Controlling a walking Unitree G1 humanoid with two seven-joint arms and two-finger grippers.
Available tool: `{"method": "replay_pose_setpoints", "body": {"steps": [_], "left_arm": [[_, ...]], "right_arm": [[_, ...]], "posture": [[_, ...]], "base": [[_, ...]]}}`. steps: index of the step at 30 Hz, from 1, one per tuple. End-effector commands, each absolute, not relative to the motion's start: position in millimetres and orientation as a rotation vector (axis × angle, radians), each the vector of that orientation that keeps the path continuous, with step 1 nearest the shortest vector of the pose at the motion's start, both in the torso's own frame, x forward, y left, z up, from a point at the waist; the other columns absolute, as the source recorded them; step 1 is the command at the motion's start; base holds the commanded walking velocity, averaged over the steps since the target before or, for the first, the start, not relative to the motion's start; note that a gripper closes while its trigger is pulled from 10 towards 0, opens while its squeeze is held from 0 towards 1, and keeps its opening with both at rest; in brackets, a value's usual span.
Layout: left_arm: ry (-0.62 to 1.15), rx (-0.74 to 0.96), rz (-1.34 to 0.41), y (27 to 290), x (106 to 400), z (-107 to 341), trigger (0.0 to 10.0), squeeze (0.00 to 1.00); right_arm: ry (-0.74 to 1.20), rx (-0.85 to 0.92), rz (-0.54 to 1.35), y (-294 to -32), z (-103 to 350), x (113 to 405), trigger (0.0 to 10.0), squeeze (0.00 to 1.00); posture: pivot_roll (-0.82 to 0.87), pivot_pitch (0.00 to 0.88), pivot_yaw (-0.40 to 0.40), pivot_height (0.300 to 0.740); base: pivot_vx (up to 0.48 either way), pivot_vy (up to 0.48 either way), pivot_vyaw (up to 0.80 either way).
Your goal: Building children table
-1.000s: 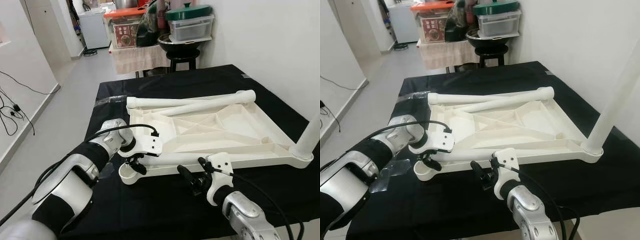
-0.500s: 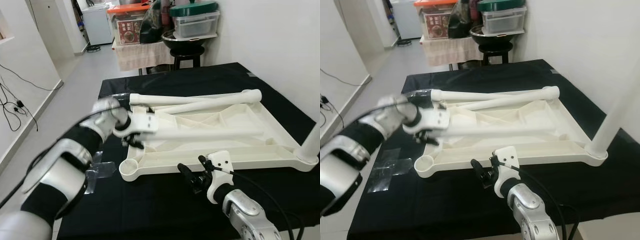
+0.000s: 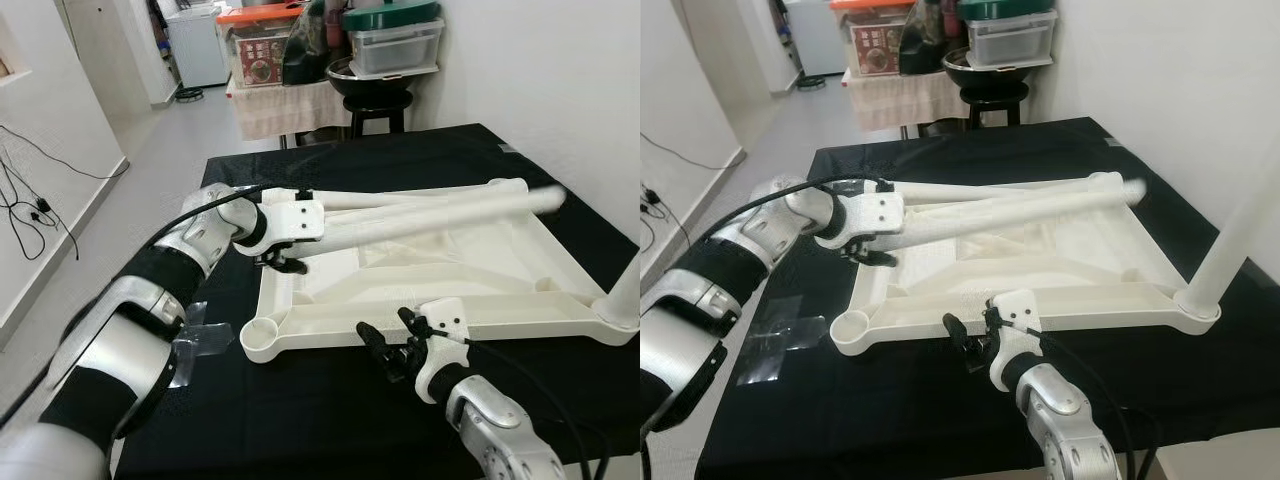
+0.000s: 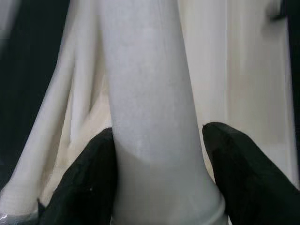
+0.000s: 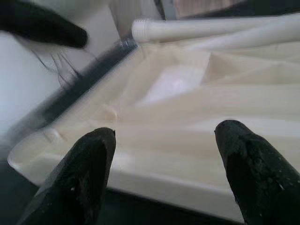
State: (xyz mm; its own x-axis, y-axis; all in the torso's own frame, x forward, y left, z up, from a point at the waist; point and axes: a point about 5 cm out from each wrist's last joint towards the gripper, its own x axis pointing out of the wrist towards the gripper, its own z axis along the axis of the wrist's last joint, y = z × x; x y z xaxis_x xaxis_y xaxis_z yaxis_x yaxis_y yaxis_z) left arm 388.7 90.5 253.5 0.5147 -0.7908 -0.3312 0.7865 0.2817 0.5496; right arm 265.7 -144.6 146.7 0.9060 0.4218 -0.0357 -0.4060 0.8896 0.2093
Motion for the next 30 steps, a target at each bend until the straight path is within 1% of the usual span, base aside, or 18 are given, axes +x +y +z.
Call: {"method": "replay_pose_setpoints", "body": {"steps": [1,2,3,4,6,7,8,9,11,12,13,15,16,18,24,26,29,30], "left_arm": [[-0.064,0.630,-1.043,95,388,264,10.0,0.00],[-0.112,0.509,-1.056,96,386,268,10.0,0.00],[-0.198,0.208,-1.103,103,378,276,10.0,0.00],[-0.198,0.208,-1.103,103,378,276,10.0,0.00],[-0.251,0.018,-1.167,111,367,272,10.0,0.00],[-0.251,0.018,-1.167,111,367,272,10.0,0.00],[-0.278,-0.039,-1.178,115,363,266,10.0,0.00],[-0.278,-0.039,-1.178,115,363,266,10.0,0.00],[-0.316,-0.089,-1.198,120,354,257,10.0,0.00],[-0.316,-0.089,-1.198,120,354,257,10.0,0.00],[-0.319,-0.117,-1.222,123,349,252,10.0,0.00],[-0.306,-0.239,-1.394,131,327,247,10.0,0.00],[-0.306,-0.239,-1.394,131,327,247,10.0,0.00],[-0.310,-0.339,-1.507,139,311,247,10.0,0.00],[-0.323,-0.370,-1.513,145,299,246,10.0,0.00],[-0.319,-0.321,-1.447,144,299,243,10.0,0.00],[-0.310,-0.305,-1.420,143,299,241,10.0,0.00],[-0.272,-0.213,-1.258,145,312,234,10.0,0.00]], "right_arm": [[0.024,0.252,0.469,-142,160,265,10.0,0.00],[-0.021,0.308,0.499,-142,169,265,10.0,0.00],[-0.131,0.409,0.598,-142,193,264,10.0,0.00],[-0.131,0.409,0.598,-142,193,264,10.0,0.00],[-0.213,0.430,0.729,-140,211,261,10.0,0.00],[-0.213,0.430,0.729,-140,211,261,10.0,0.00],[-0.244,0.415,0.807,-138,219,258,10.0,0.00],[-0.244,0.415,0.807,-138,219,258,10.0,0.00],[-0.271,0.362,0.931,-137,228,254,10.0,0.00],[-0.271,0.362,0.931,-137,228,254,10.0,0.00],[-0.276,0.334,0.984,-138,232,253,10.0,0.00],[-0.274,0.275,1.095,-142,238,251,10.0,0.00],[-0.274,0.275,1.095,-142,238,251,10.0,0.00],[-0.259,0.219,1.208,-142,242,247,10.0,0.00],[-0.223,0.175,1.254,-142,243,249,10.0,0.00],[-0.222,0.170,1.239,-142,243,252,10.0,0.00],[-0.226,0.168,1.235,-141,243,252,10.0,0.00],[-0.213,0.172,1.201,-139,240,254,10.0,0.00]], "posture": [[-0.08,0.000,0.079,0.740],[-0.08,0.000,0.078,0.740],[-0.07,0.000,0.076,0.740],[-0.07,0.000,0.076,0.740],[-0.08,0.000,0.079,0.740],[-0.08,0.000,0.079,0.740],[-0.08,0.000,0.076,0.740],[-0.08,0.000,0.076,0.740],[-0.07,0.000,0.074,0.740],[-0.07,0.000,0.074,0.740],[-0.07,0.000,0.070,0.740],[-0.07,0.000,0.065,0.740],[-0.07,0.000,0.065,0.740],[-0.06,0.000,0.056,0.740],[-0.05,0.000,0.042,0.740],[-0.05,0.000,0.032,0.740],[-0.05,0.000,0.032,0.740],[-0.05,0.000,0.034,0.740]], "base": [[0.000,0.000,0.00],[0.000,0.000,0.00],[0.000,0.000,0.00],[0.000,0.000,0.00],[0.000,0.000,0.00],[0.000,0.000,0.00],[0.000,0.000,0.00],[0.000,0.000,0.00],[0.000,0.000,0.00],[0.000,0.000,0.00],[0.000,0.000,0.00],[0.000,0.000,0.00],[0.000,0.000,0.00],[0.000,0.000,0.00],[0.000,0.000,0.00],[0.000,0.000,0.00],[0.000,0.000,0.00],[0.000,0.000,0.00]]}}
